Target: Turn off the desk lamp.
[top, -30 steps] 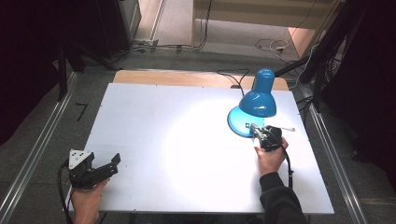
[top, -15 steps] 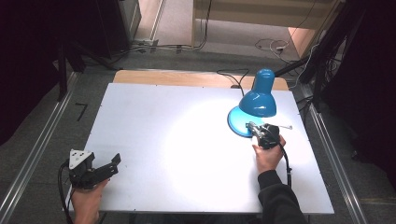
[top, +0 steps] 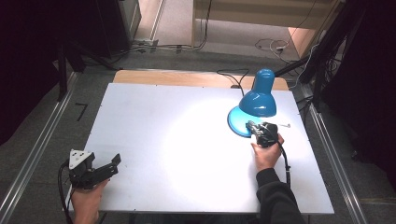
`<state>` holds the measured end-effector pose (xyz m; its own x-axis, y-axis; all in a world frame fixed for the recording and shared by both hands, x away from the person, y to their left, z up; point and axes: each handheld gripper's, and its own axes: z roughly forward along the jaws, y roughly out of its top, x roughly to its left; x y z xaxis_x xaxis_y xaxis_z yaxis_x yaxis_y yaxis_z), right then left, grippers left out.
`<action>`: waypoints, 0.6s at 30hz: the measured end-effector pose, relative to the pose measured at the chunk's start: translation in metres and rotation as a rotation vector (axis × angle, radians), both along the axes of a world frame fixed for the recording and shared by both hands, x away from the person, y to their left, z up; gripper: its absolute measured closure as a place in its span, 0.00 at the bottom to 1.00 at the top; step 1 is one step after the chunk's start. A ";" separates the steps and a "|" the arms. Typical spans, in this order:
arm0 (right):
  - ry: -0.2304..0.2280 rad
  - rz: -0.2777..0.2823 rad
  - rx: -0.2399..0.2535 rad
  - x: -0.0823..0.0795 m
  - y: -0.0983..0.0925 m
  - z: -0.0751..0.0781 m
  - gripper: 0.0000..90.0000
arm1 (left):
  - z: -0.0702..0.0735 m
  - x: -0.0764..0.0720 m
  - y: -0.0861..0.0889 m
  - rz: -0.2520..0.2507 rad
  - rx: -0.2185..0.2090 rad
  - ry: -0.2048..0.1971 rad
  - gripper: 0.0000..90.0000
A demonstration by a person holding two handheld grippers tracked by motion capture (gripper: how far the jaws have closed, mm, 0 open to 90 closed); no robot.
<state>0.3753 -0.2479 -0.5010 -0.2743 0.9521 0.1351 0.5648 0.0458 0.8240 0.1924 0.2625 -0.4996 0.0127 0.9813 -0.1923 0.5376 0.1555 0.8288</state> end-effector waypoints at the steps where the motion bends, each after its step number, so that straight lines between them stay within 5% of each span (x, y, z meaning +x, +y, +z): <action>1: 0.000 0.000 0.000 0.000 0.000 0.000 0.98 | 0.000 0.000 0.000 0.000 0.001 -0.001 0.08; 18: -0.012 0.006 -0.019 0.002 0.002 0.000 0.98 | 0.000 0.000 -0.002 -0.007 0.001 0.002 0.08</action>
